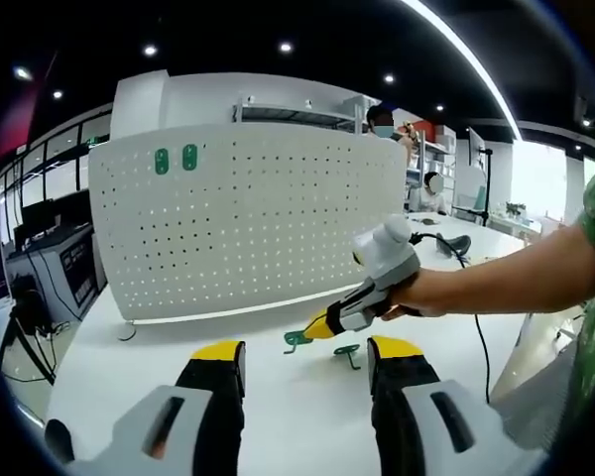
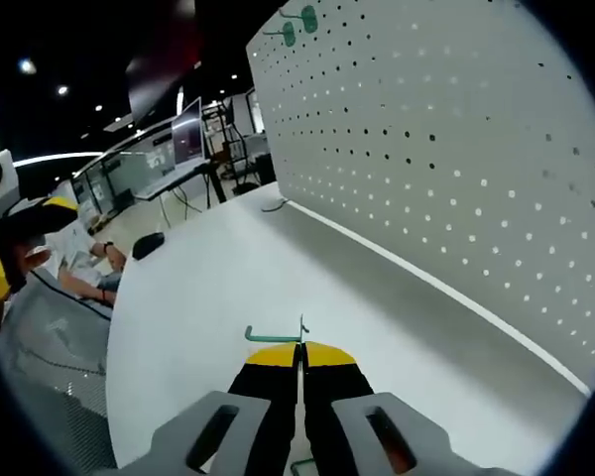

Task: Insert the hook assembly into the mounting plate slot until the hook locks in place.

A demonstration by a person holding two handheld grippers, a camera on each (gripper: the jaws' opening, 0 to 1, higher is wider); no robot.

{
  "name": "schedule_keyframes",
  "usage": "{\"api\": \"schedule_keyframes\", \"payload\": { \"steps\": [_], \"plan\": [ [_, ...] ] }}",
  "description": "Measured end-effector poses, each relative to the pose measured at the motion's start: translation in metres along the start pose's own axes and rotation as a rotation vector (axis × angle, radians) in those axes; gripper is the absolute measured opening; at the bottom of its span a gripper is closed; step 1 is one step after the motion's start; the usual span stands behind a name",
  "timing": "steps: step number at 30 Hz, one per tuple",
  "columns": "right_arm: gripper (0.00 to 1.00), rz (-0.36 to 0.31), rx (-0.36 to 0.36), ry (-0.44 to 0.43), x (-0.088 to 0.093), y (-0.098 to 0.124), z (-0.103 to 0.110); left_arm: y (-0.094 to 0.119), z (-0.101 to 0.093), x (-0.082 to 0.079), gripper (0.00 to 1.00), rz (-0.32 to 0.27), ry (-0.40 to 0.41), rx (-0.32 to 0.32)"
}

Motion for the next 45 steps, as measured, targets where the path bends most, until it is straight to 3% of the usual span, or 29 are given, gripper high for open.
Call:
{"api": "schedule_keyframes", "payload": {
  "steps": [14,31,45],
  "plan": [
    [0.0,-0.107,0.0,-0.064,-0.019,0.017,0.008,-0.009,0.003,-0.005,0.49,-0.004,-0.001,-0.002],
    [0.0,-0.274,-0.024,-0.082,-0.057,0.048,0.028,-0.019,0.008,-0.015,0.48,-0.022,0.006,-0.005],
    [0.0,-0.408,0.006,-0.089,-0.085,0.071,0.031,-0.038,0.014,-0.054,0.44,-0.088,0.073,0.026]
  ]
}}
Point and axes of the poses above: the point that each gripper's makers call its tool centre point, and the gripper's own axes: y roughly backward along the fingers, z roughly to its left, x roughly out of its underside, the point moved 9 cm from there along y, roughly backward along the fingers, and after that the axes turned 13 degrees about y, right-handed, at the moved point
